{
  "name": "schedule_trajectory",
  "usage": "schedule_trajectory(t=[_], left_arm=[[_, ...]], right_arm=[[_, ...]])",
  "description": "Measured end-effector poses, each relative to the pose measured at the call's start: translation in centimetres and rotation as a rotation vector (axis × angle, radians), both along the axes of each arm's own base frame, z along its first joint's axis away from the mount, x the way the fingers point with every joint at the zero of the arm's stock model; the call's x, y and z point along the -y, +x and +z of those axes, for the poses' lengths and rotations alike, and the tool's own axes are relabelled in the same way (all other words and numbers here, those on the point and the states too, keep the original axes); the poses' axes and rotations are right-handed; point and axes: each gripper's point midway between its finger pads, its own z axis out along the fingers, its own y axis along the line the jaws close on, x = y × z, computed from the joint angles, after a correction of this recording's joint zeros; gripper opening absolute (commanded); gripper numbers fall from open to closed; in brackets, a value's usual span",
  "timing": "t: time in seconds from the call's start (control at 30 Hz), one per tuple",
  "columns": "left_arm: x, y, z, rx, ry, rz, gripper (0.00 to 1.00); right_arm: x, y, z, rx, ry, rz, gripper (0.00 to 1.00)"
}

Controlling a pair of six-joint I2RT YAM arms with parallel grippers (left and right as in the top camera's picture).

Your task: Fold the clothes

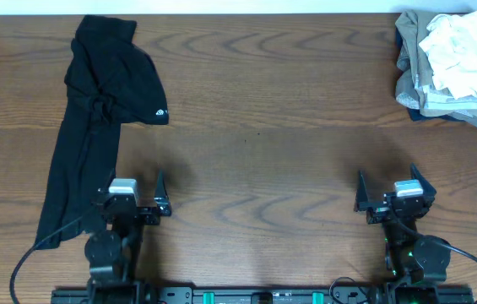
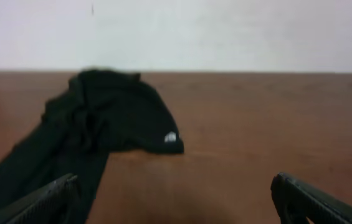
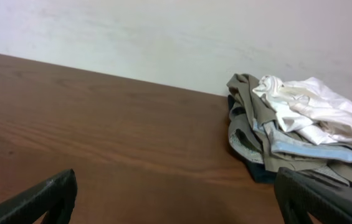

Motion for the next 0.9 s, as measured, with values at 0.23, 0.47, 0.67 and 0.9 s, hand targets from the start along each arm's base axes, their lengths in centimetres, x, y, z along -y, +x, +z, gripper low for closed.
schedule_trajectory(t=[0.23,0.47,0.67,0.9], left_arm=[[-0.6,0.6,0.5,-0.188,-0.028,0.038,0.98],[-0.8,4.1,6.3,-0.294,-0.03,0.043,0.98],[-0.9,6.9,7.7,-0.473,-0.034,0.044,0.98],[-1.1,9.9,8.5,-0.731,-0.033,0.04,0.98]], right_arm=[[-0.3,0.3,1.7,0.035,0.0,0.017,0.99],[-0.6,2.2,5.2,-0.049,0.003,0.035,0.99],[-1.6,6.5,10.2,-0.102,0.012,0.099,0.99],[-3.9,13.5,11.4,-0.316,0.058,0.239,0.99]])
